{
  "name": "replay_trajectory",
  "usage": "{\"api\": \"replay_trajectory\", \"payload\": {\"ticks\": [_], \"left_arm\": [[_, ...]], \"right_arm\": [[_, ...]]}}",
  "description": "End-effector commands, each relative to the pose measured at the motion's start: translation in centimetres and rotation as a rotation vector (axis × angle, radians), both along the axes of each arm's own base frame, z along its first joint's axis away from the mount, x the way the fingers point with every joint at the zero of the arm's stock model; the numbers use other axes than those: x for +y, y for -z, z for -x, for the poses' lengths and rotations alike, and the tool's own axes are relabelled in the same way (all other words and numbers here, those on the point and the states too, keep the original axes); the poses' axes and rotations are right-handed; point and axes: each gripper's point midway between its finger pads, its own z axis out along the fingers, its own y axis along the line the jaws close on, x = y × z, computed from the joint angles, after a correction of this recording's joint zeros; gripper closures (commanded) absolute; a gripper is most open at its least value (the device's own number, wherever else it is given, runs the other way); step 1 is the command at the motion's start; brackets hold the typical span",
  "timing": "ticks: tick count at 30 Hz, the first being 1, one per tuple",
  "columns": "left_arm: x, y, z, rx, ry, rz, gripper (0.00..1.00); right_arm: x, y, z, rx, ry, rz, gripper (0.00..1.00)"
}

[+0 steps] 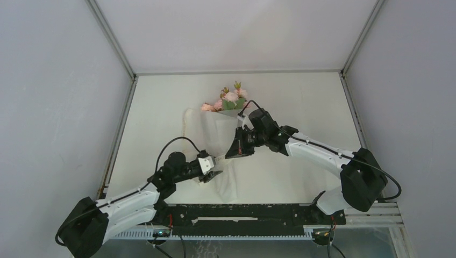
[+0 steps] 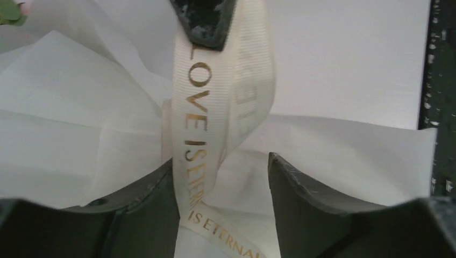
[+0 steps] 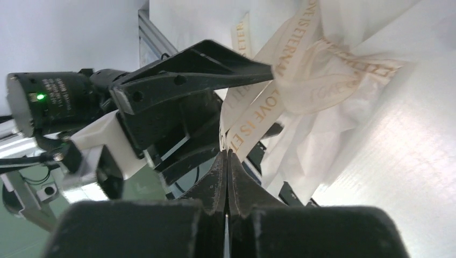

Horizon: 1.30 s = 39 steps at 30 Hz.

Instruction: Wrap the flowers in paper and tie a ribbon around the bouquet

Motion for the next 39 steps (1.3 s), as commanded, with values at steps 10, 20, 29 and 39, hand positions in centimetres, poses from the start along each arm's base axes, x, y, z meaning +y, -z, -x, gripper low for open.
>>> {"api": "replay_trajectory", "payload": {"ticks": [10,20,29,39], "left_arm": [[11.5,-3.0,-1.1,0.513,-0.109,-0.522,0.32],[16.8,2.0,-5.6,0.744,-0.106,-0.829,0.27],[14.9,6.3,-8.4,0.596,-0.079,-0.851,0.29],[14.6,6.5,-8.6,0.599,-0.116,-0.859,0.99]], "right_arm": [[-1.1,0.1,-2.3,-0.159,0.005,0.031,1.00],[-1.3,-0.3,-3.1,-0.205,0.004,0.021,1.00],[-1.6,-0.1,-3.2,-0.207,0.025,0.043,1.00],[-1.2,0.5,-3.5,-0.192,0.018,0.041,1.00]]}}
